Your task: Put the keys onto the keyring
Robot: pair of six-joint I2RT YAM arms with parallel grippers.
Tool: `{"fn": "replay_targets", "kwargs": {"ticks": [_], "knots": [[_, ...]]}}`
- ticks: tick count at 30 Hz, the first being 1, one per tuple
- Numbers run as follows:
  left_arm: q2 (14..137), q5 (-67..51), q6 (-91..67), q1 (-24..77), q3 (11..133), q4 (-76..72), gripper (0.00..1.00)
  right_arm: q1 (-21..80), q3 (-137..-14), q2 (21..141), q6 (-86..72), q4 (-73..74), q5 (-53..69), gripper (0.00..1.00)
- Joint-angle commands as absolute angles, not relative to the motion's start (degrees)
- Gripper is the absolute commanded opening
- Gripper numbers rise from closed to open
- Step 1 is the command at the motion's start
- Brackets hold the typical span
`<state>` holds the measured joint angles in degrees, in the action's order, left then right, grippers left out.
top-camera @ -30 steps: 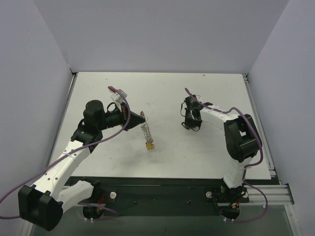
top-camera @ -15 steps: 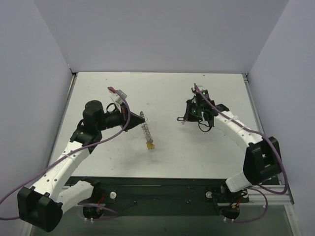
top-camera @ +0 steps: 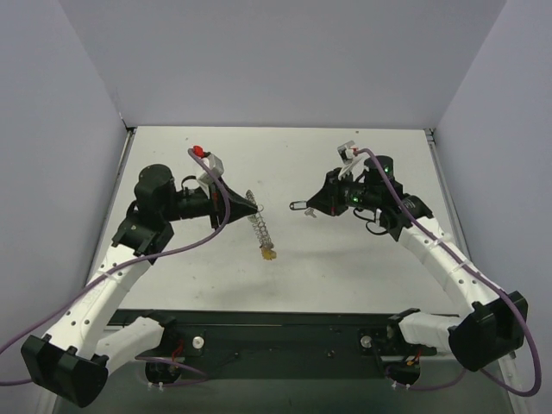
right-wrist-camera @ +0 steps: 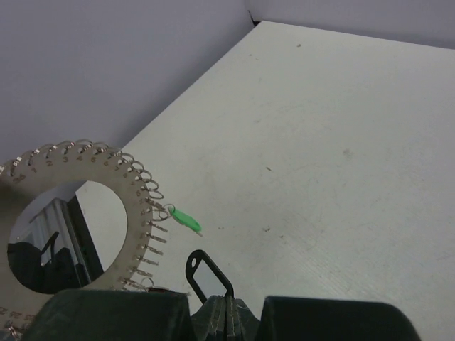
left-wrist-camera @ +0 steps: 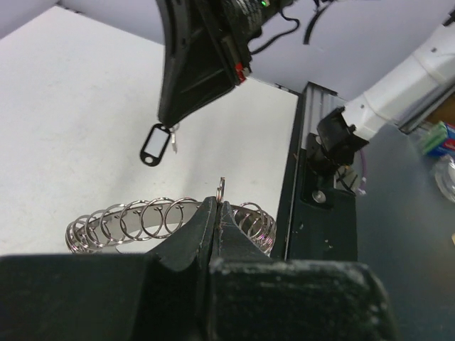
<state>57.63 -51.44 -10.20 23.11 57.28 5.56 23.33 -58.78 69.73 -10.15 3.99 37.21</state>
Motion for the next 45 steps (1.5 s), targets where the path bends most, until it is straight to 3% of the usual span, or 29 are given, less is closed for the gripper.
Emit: {"fn": "replay_targets", "kwargs": {"ticks": [1,5,8,10,13,14,17,19,22,29,32,34,35,36,40,45], "knots": [[58.4,-58.5,-5.9,25.7,58.9,2.6,0.00,23.6,-59.1,68.0,-9.6,-0.8,43.6,0.00],[57.8,-58.3,-6.2,25.8,56.9,1.7,0.00,24.5,-64.0,72.1,-8.0,10.8,35.4,0.00],[56.7,-56.6,-5.3,25.8,56.3,2.1,0.00,28.2,-66.1,75.8,-7.2,16.8,17.9,0.00],[56.3,-56.3,-5.0,25.7,56.0,2.2,0.00,28.9,-66.7,78.9,-6.6,18.9,20.3,0.00],[56.2,-56.3,-4.3,25.7,55.8,3.0,0.00,28.7,-66.2,81.1,-10.5,20.5,11.8,0.00],[56.2,-56.3,-4.3,25.7,55.7,3.3,0.00,27.2,-65.6,81.5,-10.4,19.8,19.7,0.00],[56.1,-56.2,-4.1,25.7,55.6,3.6,0.00,28.8,-67.8,83.2,-10.7,24.9,9.7,0.00],[56.1,-56.1,-4.2,25.7,55.7,3.7,0.00,27.7,-65.8,81.9,-7.9,18.9,21.6,0.00],[56.1,-56.3,-4.0,25.6,56.0,4.0,0.00,29.2,-63.9,82.5,-9.9,19.3,16.5,0.00],[56.0,-55.6,-3.9,25.6,55.8,4.5,0.00,31.0,-57.6,86.5,-9.1,16.0,23.1,0.00],[56.0,-55.5,-3.6,25.5,55.9,4.8,0.00,31.6,-54.2,84.8,-9.7,13.3,23.2,0.36],[56.0,-55.5,-3.4,25.5,55.9,5.0,0.00,32.1,-50.8,80.3,-11.0,10.2,20.1,0.72],[56.1,-55.5,-3.4,25.5,56.1,5.2,0.00,32.2,-49.9,78.8,-11.2,9.5,19.3,0.79],[56.2,-55.5,-3.4,25.5,56.0,5.4,0.00,32.2,-49.1,77.4,-11.6,9.0,18.0,0.83],[56.3,-55.6,-3.3,25.4,56.3,5.7,0.00,32.2,-48.6,74.9,-11.9,10.0,16.6,0.83],[56.2,-55.2,-3.0,25.4,56.3,6.1,0.00,34.7,-49.0,77.5,-12.9,11.0,17.6,0.71]]}}
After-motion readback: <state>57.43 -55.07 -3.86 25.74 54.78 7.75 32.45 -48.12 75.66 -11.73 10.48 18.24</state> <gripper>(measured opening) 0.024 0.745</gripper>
